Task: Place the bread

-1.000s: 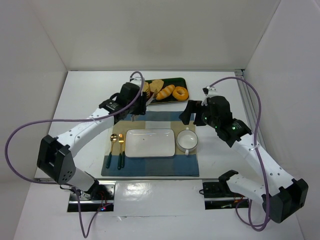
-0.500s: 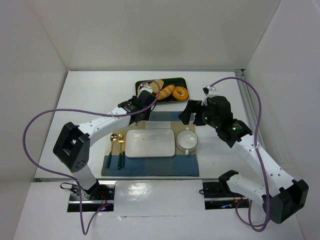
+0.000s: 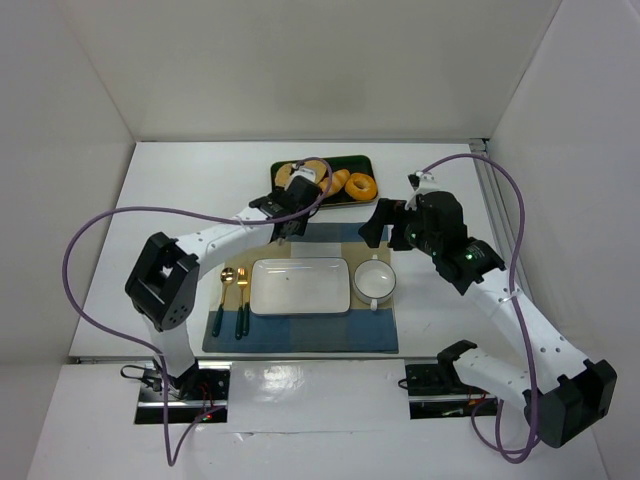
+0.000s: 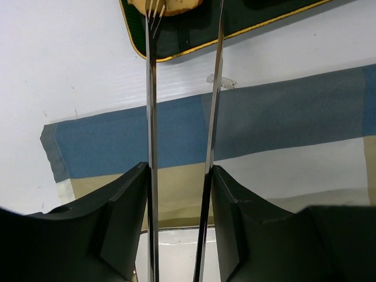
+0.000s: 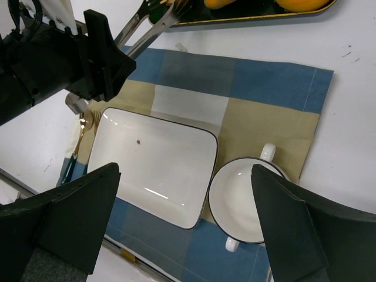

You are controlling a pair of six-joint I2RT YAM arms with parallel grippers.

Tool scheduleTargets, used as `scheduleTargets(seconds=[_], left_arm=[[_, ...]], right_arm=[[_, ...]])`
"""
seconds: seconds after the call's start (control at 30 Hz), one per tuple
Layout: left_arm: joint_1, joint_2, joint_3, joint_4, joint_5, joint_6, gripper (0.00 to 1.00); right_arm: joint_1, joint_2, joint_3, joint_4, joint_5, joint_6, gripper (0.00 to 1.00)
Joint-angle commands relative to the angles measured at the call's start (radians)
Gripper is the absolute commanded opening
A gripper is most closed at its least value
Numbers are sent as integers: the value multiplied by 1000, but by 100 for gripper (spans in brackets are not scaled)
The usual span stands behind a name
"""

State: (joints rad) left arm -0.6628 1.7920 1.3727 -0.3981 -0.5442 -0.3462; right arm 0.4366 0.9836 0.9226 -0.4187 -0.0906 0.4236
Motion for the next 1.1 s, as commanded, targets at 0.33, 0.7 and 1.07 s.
scheduleTargets(seconds=[0.33, 0.7, 1.07], left_arm=[[28, 40, 74, -8, 0, 32, 36], [-4, -210, 34, -165, -60, 21, 8], [-64, -465, 23, -412, 64, -62, 8]], right_arm=[[-18, 3, 9, 63, 9, 3, 100], [-18, 127, 13, 182, -55, 98, 100], [-107, 332, 225, 207, -149, 109, 100]])
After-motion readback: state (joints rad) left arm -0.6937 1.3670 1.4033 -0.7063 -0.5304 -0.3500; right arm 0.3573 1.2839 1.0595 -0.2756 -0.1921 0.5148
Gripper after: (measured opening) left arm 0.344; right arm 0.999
